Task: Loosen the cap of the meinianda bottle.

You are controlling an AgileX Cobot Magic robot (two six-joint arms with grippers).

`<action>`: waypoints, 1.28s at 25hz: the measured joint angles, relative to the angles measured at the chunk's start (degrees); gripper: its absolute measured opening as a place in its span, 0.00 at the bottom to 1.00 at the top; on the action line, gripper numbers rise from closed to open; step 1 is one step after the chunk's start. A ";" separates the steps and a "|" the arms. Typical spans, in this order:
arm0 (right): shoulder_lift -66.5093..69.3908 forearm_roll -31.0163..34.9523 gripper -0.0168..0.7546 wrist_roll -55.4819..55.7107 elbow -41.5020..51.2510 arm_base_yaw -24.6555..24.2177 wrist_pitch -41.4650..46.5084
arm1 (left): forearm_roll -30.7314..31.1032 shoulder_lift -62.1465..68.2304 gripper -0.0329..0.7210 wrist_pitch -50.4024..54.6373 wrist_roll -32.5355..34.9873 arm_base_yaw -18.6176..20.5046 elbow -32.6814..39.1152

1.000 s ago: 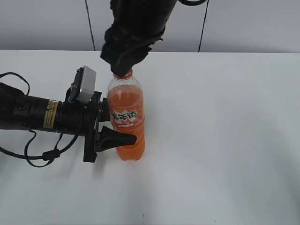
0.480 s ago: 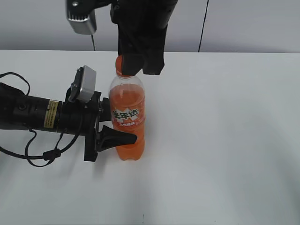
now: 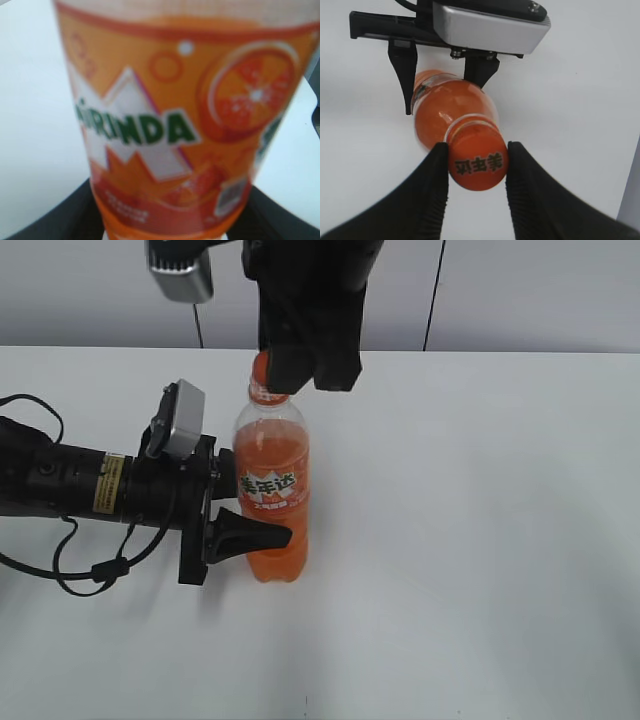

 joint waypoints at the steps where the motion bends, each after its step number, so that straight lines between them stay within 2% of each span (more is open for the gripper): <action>1: -0.43 0.00 0.37 0.00 -0.06 0.00 0.07 | 0.06 0.00 0.59 0.00 0.00 0.00 0.00; 7: -1.79 0.19 0.37 1.79 -1.49 0.00 0.31 | 0.06 0.00 0.59 0.00 0.00 0.00 0.00; 19: -1.83 -1.89 0.37 37.35 -5.23 0.00 0.35 | 0.11 0.00 0.59 0.00 0.00 0.00 0.00; 27: -3.45 -3.88 0.37 51.23 -5.23 -1.02 0.35 | 0.17 0.00 0.59 0.00 0.00 0.00 0.00; 32: -5.62 -4.14 0.37 53.90 -5.23 -5.20 0.41 | 0.17 0.00 0.59 0.00 0.00 0.00 0.00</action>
